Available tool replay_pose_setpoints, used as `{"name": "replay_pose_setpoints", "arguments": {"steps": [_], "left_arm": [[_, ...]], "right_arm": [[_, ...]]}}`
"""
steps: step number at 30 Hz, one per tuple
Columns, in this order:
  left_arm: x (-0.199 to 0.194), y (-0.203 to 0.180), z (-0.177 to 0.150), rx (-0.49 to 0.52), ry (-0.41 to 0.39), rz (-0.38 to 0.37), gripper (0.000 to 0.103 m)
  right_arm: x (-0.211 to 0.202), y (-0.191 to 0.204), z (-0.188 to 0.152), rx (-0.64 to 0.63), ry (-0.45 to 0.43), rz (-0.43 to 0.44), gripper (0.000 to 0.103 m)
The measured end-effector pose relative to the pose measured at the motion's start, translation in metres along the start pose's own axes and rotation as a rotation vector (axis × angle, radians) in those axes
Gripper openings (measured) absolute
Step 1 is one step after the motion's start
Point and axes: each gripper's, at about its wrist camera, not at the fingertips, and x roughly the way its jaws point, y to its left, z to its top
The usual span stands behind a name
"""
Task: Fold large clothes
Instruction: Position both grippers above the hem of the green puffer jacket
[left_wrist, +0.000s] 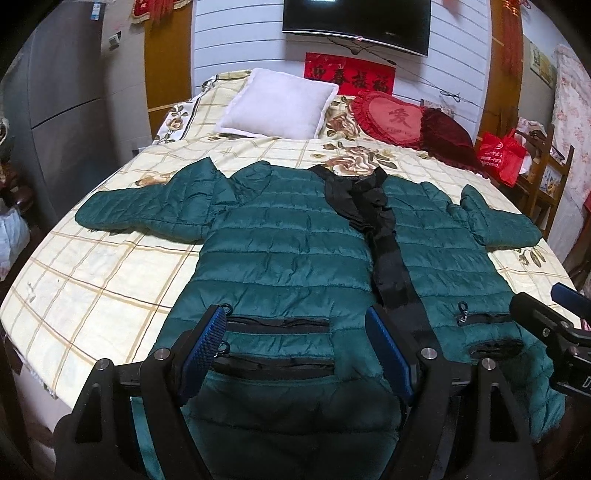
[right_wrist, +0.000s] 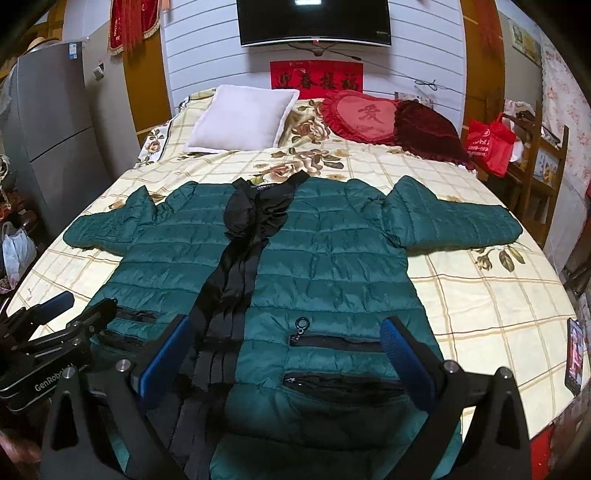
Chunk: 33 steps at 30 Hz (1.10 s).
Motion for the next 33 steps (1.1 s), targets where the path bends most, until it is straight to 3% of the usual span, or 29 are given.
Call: {"name": "replay_pose_setpoints", "arguments": {"steps": [33], "left_arm": [[0.012,-0.001,-0.004,0.015,0.018,0.033,0.078]], "right_arm": [[0.015,-0.003,-0.004,0.029,-0.014,0.001,0.102]]}}
